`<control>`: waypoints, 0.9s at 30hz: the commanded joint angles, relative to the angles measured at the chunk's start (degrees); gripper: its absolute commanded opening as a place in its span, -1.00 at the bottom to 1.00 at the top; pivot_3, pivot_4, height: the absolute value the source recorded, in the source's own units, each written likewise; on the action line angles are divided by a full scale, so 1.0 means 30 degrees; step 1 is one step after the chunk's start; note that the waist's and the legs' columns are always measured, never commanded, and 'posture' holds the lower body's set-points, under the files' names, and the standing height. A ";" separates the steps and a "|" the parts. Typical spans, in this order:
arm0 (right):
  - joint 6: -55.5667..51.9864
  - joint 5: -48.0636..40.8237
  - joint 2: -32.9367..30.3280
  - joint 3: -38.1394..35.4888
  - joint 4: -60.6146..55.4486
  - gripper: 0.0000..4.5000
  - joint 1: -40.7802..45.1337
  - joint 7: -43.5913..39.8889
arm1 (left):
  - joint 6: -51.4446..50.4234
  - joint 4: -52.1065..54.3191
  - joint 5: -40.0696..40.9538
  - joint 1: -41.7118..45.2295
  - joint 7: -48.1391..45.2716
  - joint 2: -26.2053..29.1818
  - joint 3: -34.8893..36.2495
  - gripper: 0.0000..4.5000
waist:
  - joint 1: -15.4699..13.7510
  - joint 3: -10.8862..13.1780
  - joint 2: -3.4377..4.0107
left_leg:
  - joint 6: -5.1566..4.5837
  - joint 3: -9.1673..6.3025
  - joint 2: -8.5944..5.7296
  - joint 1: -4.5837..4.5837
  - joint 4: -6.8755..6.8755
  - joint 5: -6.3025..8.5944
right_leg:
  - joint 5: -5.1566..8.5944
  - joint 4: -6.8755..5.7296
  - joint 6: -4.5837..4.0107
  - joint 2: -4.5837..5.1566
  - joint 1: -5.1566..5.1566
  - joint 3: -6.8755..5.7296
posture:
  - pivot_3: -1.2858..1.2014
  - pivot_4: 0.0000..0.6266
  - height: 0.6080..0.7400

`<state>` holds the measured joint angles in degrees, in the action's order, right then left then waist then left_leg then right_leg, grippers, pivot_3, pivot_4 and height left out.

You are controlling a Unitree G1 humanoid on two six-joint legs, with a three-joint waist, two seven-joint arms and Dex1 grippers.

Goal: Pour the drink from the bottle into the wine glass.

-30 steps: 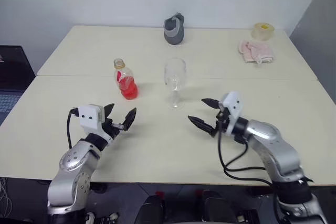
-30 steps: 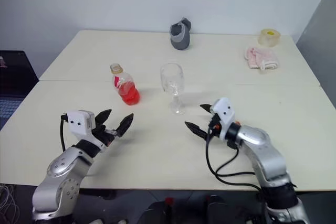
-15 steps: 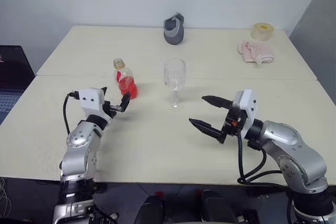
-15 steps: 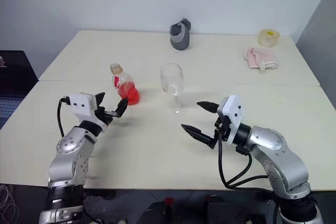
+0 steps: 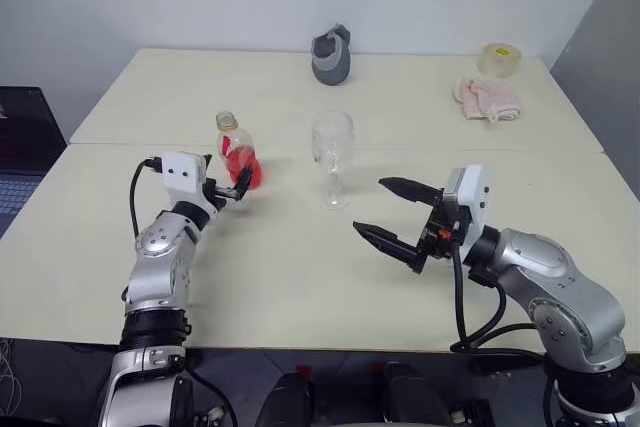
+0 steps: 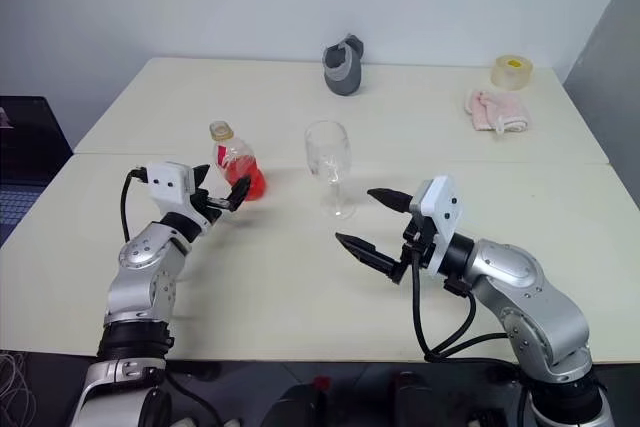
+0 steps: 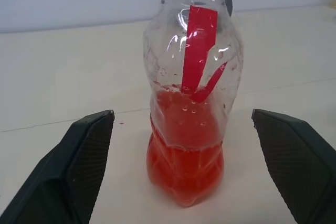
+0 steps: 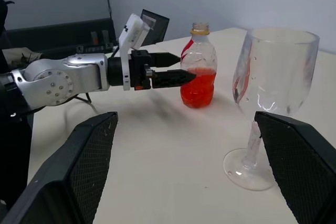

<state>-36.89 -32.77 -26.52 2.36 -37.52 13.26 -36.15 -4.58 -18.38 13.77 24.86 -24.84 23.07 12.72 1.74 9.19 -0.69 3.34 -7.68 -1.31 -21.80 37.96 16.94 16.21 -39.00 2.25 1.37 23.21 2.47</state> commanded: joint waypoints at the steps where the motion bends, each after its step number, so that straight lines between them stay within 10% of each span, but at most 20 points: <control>1: 0.0281 -0.0350 -0.0181 -0.0194 -0.0840 0.98 0.0010 0.0061 | 0.0875 -0.0639 -0.0244 0.0866 -0.0364 0.0406 -0.0041 1.00 | 0.0004 0.0000 0.0000 | 0.0000 0.0000 0.0001 -0.0001 0.0000 0.0000 | 0.0000 0.0000 0.0000 -0.0001 0.0000 -0.0001 | 0.03 -0.52 1.00; 27: 0.0040 -0.0431 -0.0836 -0.0242 -0.1106 1.00 -0.0038 0.0294 | 0.5240 -0.8347 -0.1128 0.5214 -0.1949 0.0298 -0.0443 0.82 | 0.0029 -0.0001 -0.0005 | -0.0003 0.0005 -0.0015 -0.0012 0.0014 0.0000 | 0.0000 -0.0006 0.0000 -0.0002 0.0002 -0.0022 | 0.03 -0.52 1.00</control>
<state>-36.97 -32.86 -28.75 2.35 -38.58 12.76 -35.76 9.40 -43.55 10.34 39.04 -30.37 23.62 11.48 1.83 9.19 -0.71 3.34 -7.66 -1.35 -21.84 38.01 16.94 16.21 -39.01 2.25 1.37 23.21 2.41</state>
